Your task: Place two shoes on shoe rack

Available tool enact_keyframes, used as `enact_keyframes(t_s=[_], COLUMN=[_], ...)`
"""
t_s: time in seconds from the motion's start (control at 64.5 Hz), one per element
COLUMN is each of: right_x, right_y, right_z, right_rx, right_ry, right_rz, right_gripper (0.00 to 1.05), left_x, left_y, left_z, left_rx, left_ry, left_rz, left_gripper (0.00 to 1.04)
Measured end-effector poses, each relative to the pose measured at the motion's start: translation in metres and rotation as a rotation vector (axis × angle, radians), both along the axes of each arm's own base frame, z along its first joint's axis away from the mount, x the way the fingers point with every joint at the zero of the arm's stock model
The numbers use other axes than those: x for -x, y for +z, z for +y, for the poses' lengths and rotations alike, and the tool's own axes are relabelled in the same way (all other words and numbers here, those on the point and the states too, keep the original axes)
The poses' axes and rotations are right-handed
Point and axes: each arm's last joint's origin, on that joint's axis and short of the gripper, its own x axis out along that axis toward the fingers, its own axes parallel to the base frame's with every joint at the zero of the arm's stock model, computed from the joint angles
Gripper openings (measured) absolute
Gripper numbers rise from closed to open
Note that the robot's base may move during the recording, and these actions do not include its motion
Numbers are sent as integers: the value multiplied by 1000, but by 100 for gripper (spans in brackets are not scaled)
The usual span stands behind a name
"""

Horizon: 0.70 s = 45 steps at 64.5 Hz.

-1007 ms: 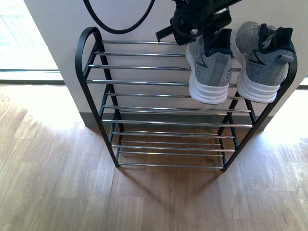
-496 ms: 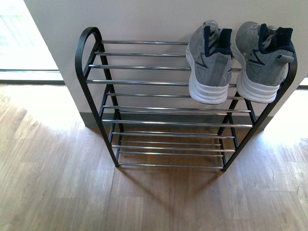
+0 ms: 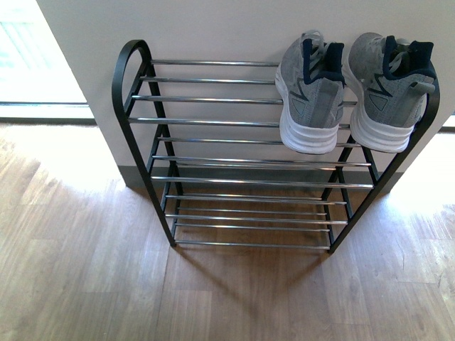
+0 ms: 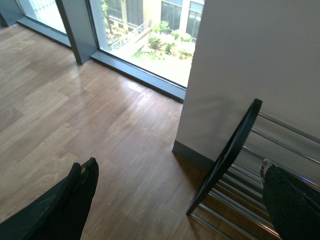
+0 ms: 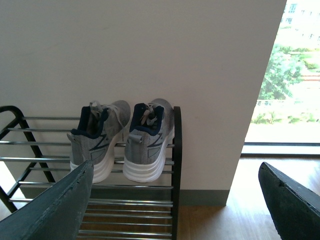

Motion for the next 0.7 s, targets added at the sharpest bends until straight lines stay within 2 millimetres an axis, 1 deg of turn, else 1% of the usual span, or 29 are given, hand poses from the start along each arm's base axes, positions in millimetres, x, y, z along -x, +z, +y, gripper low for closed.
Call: enact_keyframes(t_s=[0.015, 0.093, 0.155, 0.217, 0.248, 0.294, 0.31, 0.325, 0.341, 0.372, 0.403, 0.465, 0.527, 0.573, 0.589, 0.697], right_x=[0, 0, 0, 0, 0, 0, 0, 0, 0, 0, 0, 0, 0, 0, 0, 0], right_y=[0, 0, 0, 0, 0, 0, 0, 0, 0, 0, 0, 0, 0, 0, 0, 0], right_z=[0, 0, 0, 0, 0, 0, 0, 0, 0, 0, 0, 0, 0, 0, 0, 0], right_rx=[0, 0, 0, 0, 0, 0, 0, 0, 0, 0, 0, 0, 0, 0, 0, 0], right_ry=[0, 0, 0, 0, 0, 0, 1, -1, -2, -2, -1, 0, 0, 0, 0, 0], right_rz=[0, 0, 0, 0, 0, 0, 0, 0, 1, 0, 0, 0, 0, 0, 0, 0], right_gripper=[96, 96, 96, 96, 96, 96, 96, 96, 96, 96, 96, 96, 96, 96, 96, 96], left_x=[9, 29, 36, 37, 37, 36, 36, 38, 38, 42, 44, 48, 51, 53, 54, 57], left_y=[0, 1, 0, 1, 0, -9, -11, -15, -17, -22, -24, -25, -31, -35, -39, -48], left_z=[2, 8, 12, 12, 13, 16, 17, 20, 21, 26, 30, 38, 45, 49, 51, 59], left_rx=[3, 11, 26, 44, 61, 147, 149, 134, 129, 83, 48, -55, -117, -142, -157, -185], left_ry=[12, 49, 63, 69, 44, -120, -151, -216, -244, -340, -385, -427, -435, -436, -447, -452], left_rz=[-7, -11, -14, -28, -34, -97, -113, -144, -161, -232, -280, -325, -326, -321, -317, -304], left_gripper=[95, 95, 95, 95, 94, 85, 83, 80, 78, 71, 65, 55, 44, 37, 32, 14])
